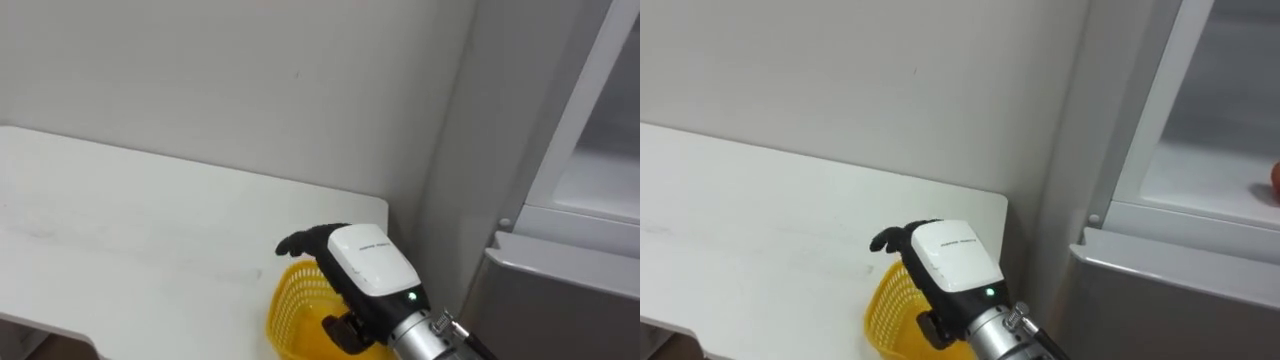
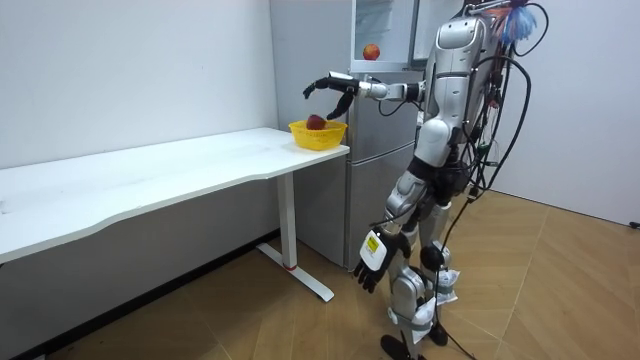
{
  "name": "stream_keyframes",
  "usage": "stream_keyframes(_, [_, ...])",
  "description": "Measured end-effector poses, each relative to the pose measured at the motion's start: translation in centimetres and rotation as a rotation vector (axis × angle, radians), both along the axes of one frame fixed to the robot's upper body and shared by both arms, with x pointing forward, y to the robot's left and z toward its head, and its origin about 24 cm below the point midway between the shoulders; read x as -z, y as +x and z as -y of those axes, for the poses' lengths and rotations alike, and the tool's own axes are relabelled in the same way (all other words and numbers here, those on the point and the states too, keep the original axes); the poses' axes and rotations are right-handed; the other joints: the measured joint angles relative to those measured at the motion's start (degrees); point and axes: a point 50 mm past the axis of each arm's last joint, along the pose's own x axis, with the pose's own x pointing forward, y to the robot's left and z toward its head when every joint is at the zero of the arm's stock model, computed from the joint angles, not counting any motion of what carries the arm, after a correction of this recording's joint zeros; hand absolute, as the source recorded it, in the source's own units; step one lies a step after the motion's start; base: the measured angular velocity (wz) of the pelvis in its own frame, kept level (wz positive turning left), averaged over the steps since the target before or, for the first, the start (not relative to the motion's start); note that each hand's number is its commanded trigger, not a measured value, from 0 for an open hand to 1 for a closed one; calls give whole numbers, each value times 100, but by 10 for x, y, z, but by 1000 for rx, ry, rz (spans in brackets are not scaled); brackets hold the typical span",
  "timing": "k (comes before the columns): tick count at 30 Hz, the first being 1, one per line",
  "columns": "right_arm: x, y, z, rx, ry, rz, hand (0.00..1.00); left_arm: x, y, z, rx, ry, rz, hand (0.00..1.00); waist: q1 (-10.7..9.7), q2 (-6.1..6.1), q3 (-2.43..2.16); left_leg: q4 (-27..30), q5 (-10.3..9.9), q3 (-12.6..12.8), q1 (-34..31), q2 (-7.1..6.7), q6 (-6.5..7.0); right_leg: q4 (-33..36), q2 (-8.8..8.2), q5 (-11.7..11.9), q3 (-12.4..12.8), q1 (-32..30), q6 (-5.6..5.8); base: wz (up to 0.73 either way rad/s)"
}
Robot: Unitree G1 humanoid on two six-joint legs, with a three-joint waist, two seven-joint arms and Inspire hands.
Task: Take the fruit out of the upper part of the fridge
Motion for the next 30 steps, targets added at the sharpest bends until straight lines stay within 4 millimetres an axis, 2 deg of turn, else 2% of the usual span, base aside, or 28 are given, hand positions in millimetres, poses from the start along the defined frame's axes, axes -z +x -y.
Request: stream_keyframes(30, [0,0,-1,-15,-11,-22,0,1,1,5,13,-7,-6,0,-15,-12,8,-17,2,48,-68,10,0,0,5,1,8,-89,0,0])
